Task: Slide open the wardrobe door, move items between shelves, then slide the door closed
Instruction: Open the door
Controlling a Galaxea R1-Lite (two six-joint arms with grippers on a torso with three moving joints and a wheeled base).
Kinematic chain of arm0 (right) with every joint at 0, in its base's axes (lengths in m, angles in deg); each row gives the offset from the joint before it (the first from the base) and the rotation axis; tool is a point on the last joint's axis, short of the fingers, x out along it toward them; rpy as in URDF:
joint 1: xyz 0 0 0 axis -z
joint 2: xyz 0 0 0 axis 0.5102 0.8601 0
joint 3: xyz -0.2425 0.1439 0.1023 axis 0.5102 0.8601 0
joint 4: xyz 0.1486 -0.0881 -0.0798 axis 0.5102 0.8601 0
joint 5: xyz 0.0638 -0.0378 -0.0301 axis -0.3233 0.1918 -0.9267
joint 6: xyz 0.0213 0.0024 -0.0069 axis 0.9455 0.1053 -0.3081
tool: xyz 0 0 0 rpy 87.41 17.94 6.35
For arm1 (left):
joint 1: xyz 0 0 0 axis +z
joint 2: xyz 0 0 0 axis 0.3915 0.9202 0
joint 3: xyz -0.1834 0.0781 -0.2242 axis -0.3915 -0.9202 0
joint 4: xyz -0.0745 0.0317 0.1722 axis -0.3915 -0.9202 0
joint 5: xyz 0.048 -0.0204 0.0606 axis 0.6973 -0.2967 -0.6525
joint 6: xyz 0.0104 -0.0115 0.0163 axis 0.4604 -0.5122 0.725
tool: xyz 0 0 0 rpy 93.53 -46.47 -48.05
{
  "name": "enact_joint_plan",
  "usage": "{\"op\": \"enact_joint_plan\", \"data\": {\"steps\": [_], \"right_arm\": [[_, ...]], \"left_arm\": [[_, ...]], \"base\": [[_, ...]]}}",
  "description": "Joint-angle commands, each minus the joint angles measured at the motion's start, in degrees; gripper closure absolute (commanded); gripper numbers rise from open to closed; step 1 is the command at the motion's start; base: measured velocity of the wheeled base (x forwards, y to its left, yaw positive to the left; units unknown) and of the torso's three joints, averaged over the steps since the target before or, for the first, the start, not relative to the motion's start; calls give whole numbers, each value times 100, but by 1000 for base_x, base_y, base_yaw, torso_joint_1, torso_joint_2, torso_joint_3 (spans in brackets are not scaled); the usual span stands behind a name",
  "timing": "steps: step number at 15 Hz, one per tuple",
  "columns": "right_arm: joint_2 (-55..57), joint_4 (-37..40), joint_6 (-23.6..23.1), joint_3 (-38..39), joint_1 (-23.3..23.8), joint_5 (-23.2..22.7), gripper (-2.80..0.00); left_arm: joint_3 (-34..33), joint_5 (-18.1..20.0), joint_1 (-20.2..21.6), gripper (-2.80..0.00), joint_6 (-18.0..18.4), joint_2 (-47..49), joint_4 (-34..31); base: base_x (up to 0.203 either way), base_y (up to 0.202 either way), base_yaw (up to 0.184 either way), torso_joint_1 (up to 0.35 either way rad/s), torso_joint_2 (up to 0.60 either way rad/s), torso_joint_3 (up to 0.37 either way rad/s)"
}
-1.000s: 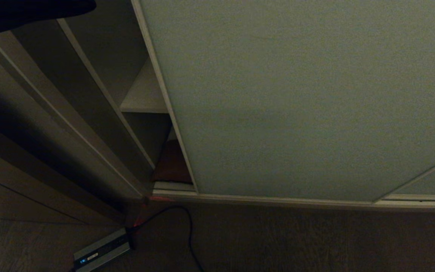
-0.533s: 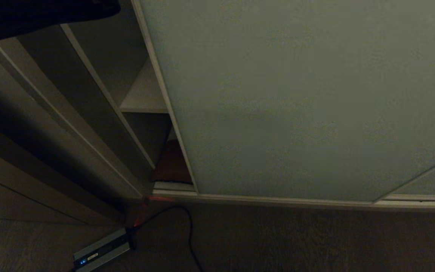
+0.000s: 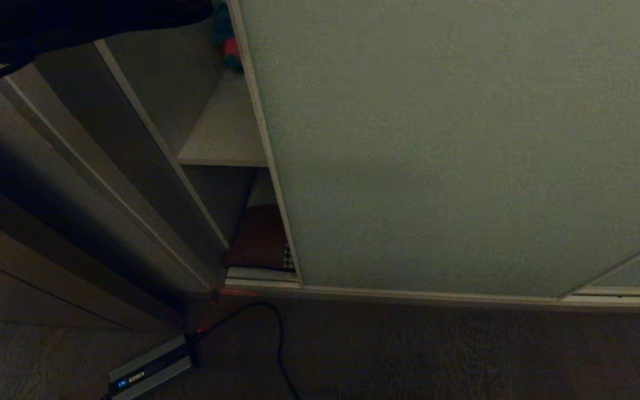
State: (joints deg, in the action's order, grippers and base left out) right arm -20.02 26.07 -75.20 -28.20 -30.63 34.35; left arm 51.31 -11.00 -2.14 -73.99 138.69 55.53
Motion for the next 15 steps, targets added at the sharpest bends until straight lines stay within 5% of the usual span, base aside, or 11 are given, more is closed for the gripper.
{"op": "enact_joint_plan", "data": {"steps": [1,15], "right_arm": [[-1,0,0,18,1,-2,0],[-1,0,0,18,4,-2,0]], "left_arm": [[38,4,-283,0,45,156,-18],[1478,-55,-1760,0,261,1785,79]], "base": [[0,0,0,0,0,0],[0,0,0,0,0,0]]}}
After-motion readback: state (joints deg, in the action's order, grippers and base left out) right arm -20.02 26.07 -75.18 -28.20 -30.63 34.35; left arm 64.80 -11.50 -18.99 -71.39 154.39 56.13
